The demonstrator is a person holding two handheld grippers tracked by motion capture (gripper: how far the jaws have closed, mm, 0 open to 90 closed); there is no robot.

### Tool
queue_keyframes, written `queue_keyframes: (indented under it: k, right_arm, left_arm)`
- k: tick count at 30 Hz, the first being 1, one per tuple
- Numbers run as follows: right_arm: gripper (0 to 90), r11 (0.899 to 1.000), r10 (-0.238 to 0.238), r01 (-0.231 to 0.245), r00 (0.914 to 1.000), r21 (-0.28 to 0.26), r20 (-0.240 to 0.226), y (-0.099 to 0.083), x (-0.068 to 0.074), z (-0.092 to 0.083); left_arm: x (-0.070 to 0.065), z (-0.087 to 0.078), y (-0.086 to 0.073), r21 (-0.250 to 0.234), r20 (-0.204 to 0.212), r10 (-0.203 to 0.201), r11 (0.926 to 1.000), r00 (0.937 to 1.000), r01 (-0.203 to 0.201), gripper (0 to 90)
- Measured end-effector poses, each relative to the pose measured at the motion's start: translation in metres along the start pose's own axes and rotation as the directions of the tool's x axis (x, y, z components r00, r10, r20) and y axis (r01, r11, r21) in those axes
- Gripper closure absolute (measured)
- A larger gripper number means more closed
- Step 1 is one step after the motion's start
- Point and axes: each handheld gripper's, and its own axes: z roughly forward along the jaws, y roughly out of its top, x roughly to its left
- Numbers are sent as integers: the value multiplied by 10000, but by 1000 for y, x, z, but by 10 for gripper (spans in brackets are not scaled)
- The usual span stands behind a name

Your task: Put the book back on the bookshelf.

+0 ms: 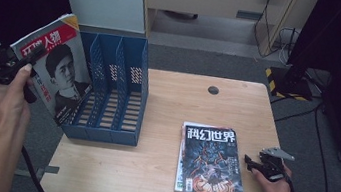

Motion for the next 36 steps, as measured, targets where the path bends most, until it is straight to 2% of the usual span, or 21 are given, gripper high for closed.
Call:
queue_keyframes:
  k: [10, 19, 25, 36]
  right_arm:
    - [352, 10000, 8, -8, 10000, 6, -12, 0, 0, 0]
    - [352, 10000, 51, -51, 10000, 31, -26, 0, 1, -1]
    - [353, 10000, -35, 35, 10000, 3, -38, 0, 0, -1]
    - [353, 10000, -46, 46, 10000, -9, -34, -1, 0, -1]
  left_arm:
    - [1, 11, -15, 24, -49, -78, 10000, 10000, 78, 849]
    - [0, 20, -18, -141, 4, -197, 9997, 9998, 197, 846]
    - [-1, 29, -24, -89, 94, -125, 9999, 9999, 126, 845]
    - [1, 40, -45, -46, 250, -194, 9998, 9995, 196, 842]
